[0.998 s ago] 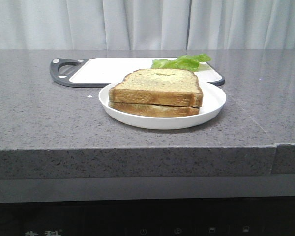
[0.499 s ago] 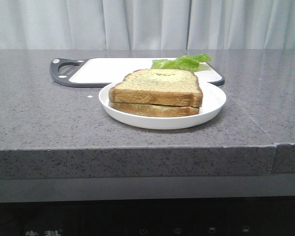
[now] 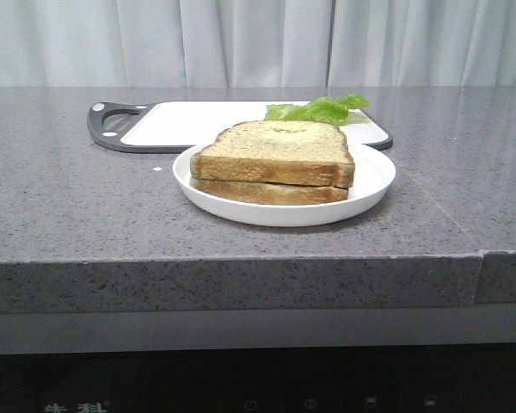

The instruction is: Left arm grabs bread, right arm adds lettuce

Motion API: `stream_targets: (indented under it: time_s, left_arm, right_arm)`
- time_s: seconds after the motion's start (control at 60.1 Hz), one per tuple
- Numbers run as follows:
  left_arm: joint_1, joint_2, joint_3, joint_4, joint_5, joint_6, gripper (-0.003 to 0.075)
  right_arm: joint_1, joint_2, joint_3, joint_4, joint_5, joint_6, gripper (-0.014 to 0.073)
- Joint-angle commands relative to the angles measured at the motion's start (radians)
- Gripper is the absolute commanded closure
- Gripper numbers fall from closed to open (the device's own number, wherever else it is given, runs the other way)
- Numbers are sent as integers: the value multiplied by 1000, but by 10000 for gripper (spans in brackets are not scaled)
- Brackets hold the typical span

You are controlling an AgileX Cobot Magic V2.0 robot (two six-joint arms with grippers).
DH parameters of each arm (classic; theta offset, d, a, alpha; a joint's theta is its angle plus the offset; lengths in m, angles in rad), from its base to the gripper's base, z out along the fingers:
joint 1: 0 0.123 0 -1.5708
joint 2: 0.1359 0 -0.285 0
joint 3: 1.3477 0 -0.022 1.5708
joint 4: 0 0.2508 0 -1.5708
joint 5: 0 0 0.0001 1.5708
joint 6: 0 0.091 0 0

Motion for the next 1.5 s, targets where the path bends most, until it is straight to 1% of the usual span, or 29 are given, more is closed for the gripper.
stream_targets:
  time_s: [0.0, 0.166, 0.366, 0.482, 0.582, 0.682, 0.765, 0.881, 1.014, 1.147, 1.181, 1.23, 1.264, 1.28, 1.314, 1.33, 1.347, 1.38, 1.397, 1.43, 1.447, 1.48]
  left_arm:
    - [-7, -18, 5, -8, -85, -9, 741]
    - [-7, -18, 5, -8, -92, -9, 741]
    - [-7, -18, 5, -8, -155, -9, 741]
    - [-7, -18, -33, -8, -163, -9, 741]
    - [-7, -6, -105, -2, -128, -9, 741]
    - [-7, 51, -230, -2, -61, -9, 741]
    - [-7, 137, -321, -2, -2, -9, 741]
    - [-7, 264, -416, -2, 9, -9, 741]
    - [-7, 359, -451, -2, -7, -9, 741]
    - [-7, 364, -453, -2, -9, -9, 736]
    - [-7, 364, -453, -2, -9, -9, 721]
    - [-7, 364, -453, -2, -9, -9, 673]
    - [-7, 364, -453, -2, -9, -9, 619]
    - [-7, 364, -453, -2, -9, -9, 577]
    - [-7, 364, -453, -2, -9, -9, 512]
    - [-7, 364, -453, -2, -9, -9, 456]
    - [-7, 364, -453, -2, -9, -9, 417]
    - [-7, 364, -453, -2, -9, -9, 338]
    - [-7, 364, -453, -2, -9, -9, 282]
    - [-7, 364, -453, -2, -9, -9, 204]
    - [-7, 364, -453, -2, -9, -9, 178]
    - [-7, 364, -453, -2, -9, -9, 134]
  right_arm:
    - [-6, -20, -3, -12, -86, -8, 656]
    - [-6, -20, -3, -12, -86, -8, 656]
    - [-6, -20, -3, -12, -113, -8, 656]
    - [-6, -20, -24, -12, -134, -8, 656]
    - [-6, -18, -99, -14, -91, -8, 656]
    - [-6, 19, -207, -27, -37, -8, 656]
    - [-6, 79, -306, -31, 19, -8, 656]
    - [-6, 186, -407, -54, 37, -8, 656]
    - [-6, 280, -479, -59, 37, -8, 656]
    - [-6, 296, -490, -59, 41, -8, 647]
    - [-6, 296, -490, -59, 41, -8, 628]
    - [-6, 296, -490, -59, 46, -8, 577]
    - [-6, 296, -490, -59, 46, -8, 516]
    - [-6, 296, -490, -59, 46, -8, 487]
    - [-6, 296, -490, -59, 46, -8, 400]
    - [-6, 296, -490, -59, 46, -8, 363]
    - [-6, 296, -490, -59, 46, -8, 307]
    - [-6, 296, -490, -59, 47, -8, 232]
    - [-6, 296, -490, -59, 47, -8, 181]
    - [-6, 296, -490, -59, 47, -8, 123]
    - [-6, 296, -490, -59, 48, -8, 85]
    - [-6, 296, -490, -59, 48, -8, 39]
